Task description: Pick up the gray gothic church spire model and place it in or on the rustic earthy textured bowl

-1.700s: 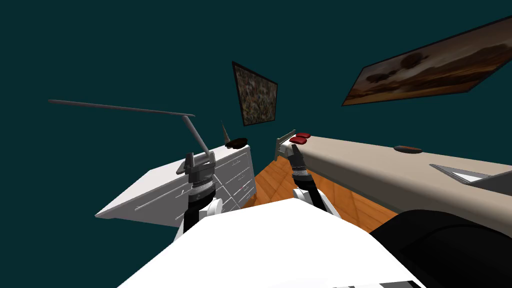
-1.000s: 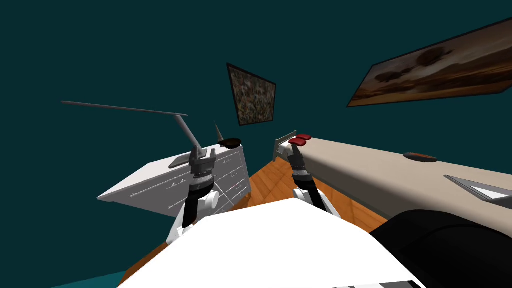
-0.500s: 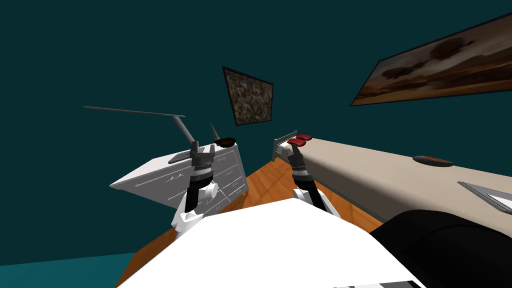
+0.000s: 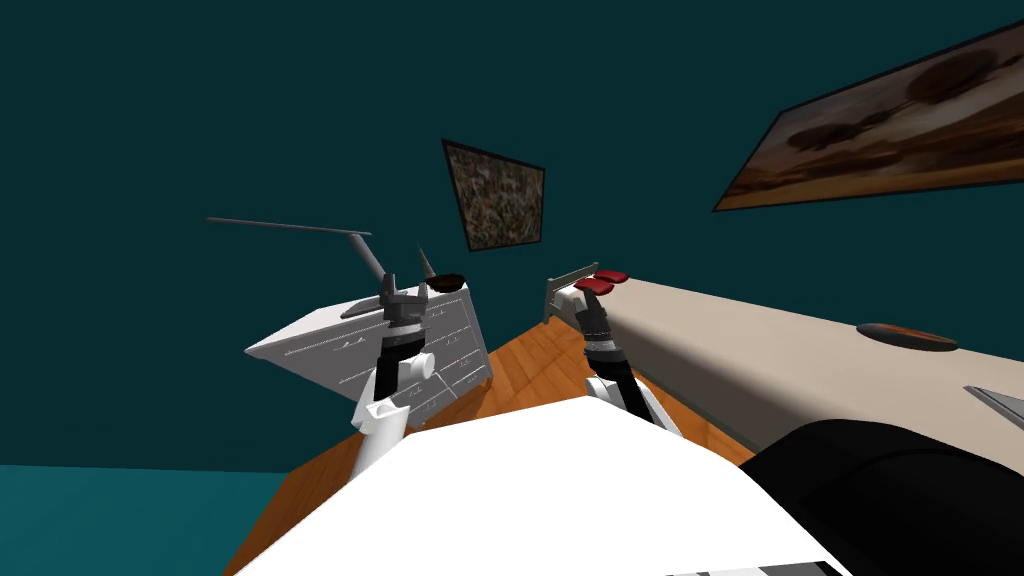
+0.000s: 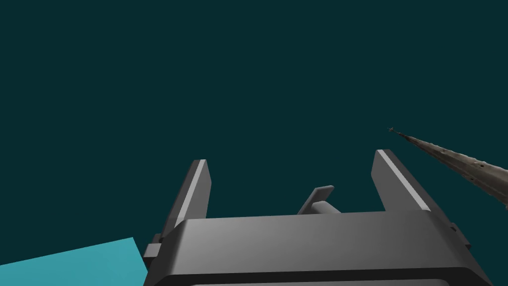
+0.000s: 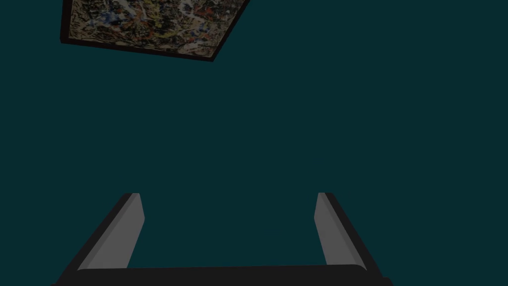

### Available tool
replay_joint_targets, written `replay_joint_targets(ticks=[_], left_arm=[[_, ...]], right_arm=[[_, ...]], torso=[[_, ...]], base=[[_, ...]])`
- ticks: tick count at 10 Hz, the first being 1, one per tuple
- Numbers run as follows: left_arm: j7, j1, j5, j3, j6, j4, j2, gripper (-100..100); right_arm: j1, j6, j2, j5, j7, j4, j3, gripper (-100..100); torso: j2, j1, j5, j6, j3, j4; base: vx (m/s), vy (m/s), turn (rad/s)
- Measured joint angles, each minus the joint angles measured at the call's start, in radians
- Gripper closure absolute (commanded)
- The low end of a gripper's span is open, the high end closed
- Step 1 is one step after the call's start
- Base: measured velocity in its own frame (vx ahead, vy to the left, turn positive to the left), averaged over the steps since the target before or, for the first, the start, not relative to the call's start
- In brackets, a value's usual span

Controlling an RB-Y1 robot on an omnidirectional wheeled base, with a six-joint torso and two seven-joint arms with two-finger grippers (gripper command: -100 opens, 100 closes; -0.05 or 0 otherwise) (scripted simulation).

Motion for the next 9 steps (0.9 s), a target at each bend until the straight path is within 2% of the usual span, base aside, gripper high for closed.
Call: replay_joint_targets(ticks=[6,9], left_arm=[[0.041,-0.188,0.025,0.077,0.106,0.115,0.001,-100],[0.071,-0.281,0.039,0.117,0.155,0.182,0.006,-100]], right_arm=[[0.000,0.000,0.000,0.000,0.000,0.000,0.000,0],[0.000,0.000,0.000,0.000,0.000,0.000,0.000,0]], torso=[[0.000,0.002,0.000,0.000,0.000,0.000],[-0.001,0.006,0.001,0.000,0.000,0.000]], base=[[-0.067,-0.148,0.106],[-0.063,-0.116,0.139]])
